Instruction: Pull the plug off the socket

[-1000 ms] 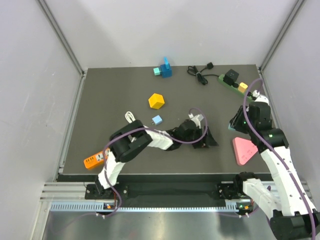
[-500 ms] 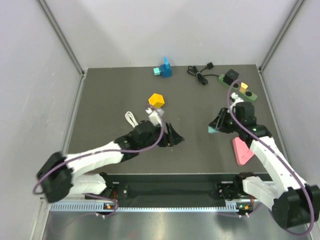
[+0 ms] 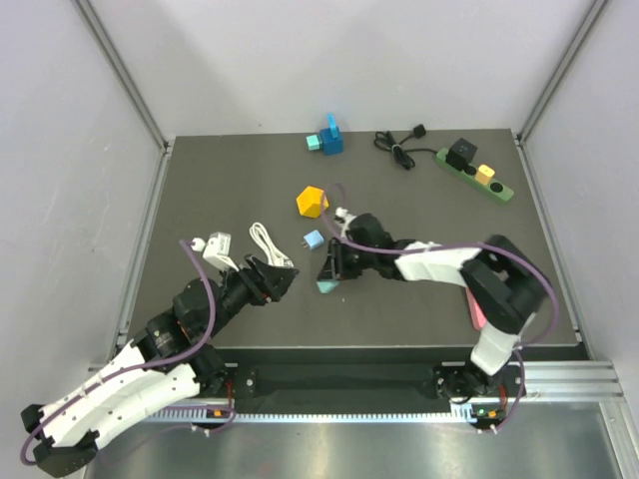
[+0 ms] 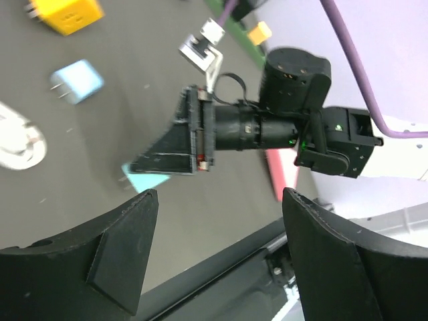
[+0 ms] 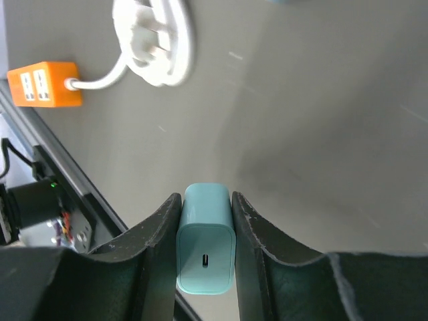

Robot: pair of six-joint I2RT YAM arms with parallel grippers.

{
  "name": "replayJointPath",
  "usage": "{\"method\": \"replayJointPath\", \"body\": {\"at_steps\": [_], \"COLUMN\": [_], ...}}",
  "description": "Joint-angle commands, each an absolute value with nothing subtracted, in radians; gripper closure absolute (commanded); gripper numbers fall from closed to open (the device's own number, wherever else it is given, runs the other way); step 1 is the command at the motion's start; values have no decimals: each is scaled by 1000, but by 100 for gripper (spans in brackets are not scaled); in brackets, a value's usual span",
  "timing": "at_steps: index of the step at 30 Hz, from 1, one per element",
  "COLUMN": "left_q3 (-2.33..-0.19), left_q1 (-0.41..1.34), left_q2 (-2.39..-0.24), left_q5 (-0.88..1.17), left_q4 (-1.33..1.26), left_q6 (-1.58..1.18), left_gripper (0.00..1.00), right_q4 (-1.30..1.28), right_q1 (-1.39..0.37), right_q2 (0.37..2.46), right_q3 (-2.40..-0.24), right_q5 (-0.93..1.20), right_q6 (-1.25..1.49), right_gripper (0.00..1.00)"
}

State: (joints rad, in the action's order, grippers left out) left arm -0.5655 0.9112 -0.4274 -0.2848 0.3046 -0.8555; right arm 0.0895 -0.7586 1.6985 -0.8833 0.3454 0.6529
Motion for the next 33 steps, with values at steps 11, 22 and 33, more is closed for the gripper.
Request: {"method": "replayJointPath", "body": {"at_steps": [11,22,33], "left_q3": [-552,-551,-621], "left_q1": [910,910,910], "left_q2": [-403,-384,-448], "left_q5": [-313,-250,-190], "left_q4": [422,448,474], "left_q6": [-887,-942,-927], "left_gripper": [21,22,19], "right_q4": [198,-24,-235], "right_q1": [-870,-876,-871], "right_q2": [1933,1919,1637], "right_q3": [-1126,-1183,-1140], "right_q5": [292,170,39], "right_q6": [696,588,511], "right_gripper": [75,33,6]}}
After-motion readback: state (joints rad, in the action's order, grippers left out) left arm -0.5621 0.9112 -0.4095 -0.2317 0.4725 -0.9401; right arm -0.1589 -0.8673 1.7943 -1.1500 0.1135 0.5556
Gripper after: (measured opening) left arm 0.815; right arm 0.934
